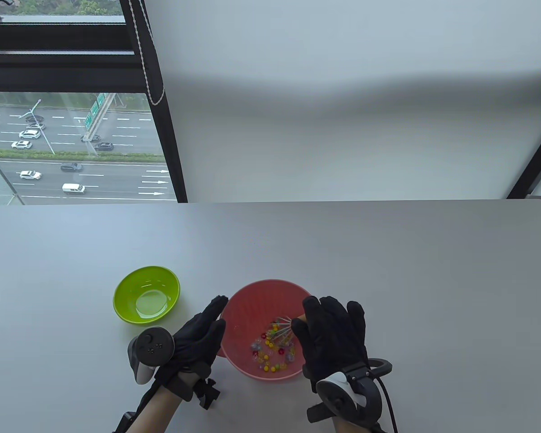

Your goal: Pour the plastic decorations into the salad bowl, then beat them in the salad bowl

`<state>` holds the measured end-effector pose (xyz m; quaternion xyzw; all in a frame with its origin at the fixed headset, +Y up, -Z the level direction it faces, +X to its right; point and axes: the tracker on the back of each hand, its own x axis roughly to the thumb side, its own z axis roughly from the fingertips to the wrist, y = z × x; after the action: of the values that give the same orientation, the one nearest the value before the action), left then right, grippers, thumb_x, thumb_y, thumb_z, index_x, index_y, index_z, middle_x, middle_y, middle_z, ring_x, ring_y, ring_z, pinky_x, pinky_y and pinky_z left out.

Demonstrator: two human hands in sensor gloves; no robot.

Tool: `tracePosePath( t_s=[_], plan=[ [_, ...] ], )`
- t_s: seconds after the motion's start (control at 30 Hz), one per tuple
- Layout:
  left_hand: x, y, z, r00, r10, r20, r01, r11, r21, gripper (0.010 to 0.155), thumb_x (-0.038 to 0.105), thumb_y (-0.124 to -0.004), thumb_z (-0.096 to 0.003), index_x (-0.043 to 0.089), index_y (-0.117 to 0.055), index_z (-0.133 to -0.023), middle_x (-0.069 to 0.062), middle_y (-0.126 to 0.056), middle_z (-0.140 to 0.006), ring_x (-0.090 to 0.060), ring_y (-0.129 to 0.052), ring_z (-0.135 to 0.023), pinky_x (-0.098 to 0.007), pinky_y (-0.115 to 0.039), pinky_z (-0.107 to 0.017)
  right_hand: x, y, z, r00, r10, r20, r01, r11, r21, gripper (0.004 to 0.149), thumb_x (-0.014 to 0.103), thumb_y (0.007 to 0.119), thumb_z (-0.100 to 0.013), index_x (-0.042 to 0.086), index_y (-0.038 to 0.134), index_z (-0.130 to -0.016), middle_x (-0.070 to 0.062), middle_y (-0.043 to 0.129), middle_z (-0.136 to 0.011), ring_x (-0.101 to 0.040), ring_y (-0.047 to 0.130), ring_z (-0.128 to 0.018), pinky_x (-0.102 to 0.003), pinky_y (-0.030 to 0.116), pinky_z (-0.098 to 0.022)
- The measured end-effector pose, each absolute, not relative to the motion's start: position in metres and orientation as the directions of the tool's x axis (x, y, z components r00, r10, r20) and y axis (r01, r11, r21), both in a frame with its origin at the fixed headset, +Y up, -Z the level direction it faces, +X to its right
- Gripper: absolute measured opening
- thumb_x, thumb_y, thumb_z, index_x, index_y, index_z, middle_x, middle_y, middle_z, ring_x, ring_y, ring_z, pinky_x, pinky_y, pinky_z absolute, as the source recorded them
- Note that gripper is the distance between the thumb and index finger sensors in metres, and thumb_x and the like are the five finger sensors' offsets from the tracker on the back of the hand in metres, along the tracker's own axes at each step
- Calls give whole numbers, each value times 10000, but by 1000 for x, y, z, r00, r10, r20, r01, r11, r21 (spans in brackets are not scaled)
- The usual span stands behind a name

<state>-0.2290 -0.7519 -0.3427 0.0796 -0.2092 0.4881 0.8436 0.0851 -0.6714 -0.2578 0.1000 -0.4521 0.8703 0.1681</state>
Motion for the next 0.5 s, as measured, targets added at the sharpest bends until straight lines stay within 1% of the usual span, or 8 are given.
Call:
tracePosePath(
  t_s=[0.13, 0.27, 0.37, 0.43, 0.5],
  plan=[
    [-229, -752, -343, 436, 790, 431, -857, 511, -70, 685, 672, -540, -558, 260, -561, -1105, 27, -924, -513, -304, -898, -615, -581, -532, -756, 86, -670, -257, -927, 195, 320, -374, -531, -760, 567, 539, 663, -612, 364, 457, -1111, 111, 851, -898, -189, 642, -976, -493, 378, -796],
    [-229, -752, -343, 436, 790, 431, -857, 511, -70, 685, 672, -540, -558, 260, -561, -1105, 27, -924, -513, -305, -898, -616, -581, -532, -757, 89, -670, -258, -922, 217, 321, -387, -530, -755, 580, 536, 610, -622, 358, 393, -1130, 110, 834, -895, -201, 620, -977, -493, 368, -795],
    [-229, -752, -343, 436, 790, 431, -857, 511, -70, 687, 672, -540, -558, 259, -560, -1106, 28, -924, -513, -305, -898, -615, -581, -532, -757, 91, -670, -259, -910, 249, 332, -415, -535, -736, 585, 545, 593, -622, 343, 393, -1134, 115, 840, -876, -200, 633, -967, -498, 373, -797],
    [-229, -752, -343, 436, 790, 431, -857, 511, -70, 686, 673, -539, -558, 260, -559, -1106, 28, -924, -514, -305, -898, -615, -582, -534, -756, 92, -670, -260, -901, 266, 342, -433, -544, -719, 587, 556, 594, -619, 333, 412, -1131, 120, 854, -855, -194, 678, -944, -532, 424, -789],
    [-229, -752, -343, 436, 790, 431, -857, 511, -70, 687, 673, -540, -557, 259, -561, -1106, 27, -924, -513, -306, -898, -615, -583, -535, -755, 90, -672, -261, -892, 283, 353, -453, -550, -702, 585, 566, 602, -615, 333, 434, -1125, 124, 862, -844, -187, 699, -934, -544, 450, -785]
  ],
)
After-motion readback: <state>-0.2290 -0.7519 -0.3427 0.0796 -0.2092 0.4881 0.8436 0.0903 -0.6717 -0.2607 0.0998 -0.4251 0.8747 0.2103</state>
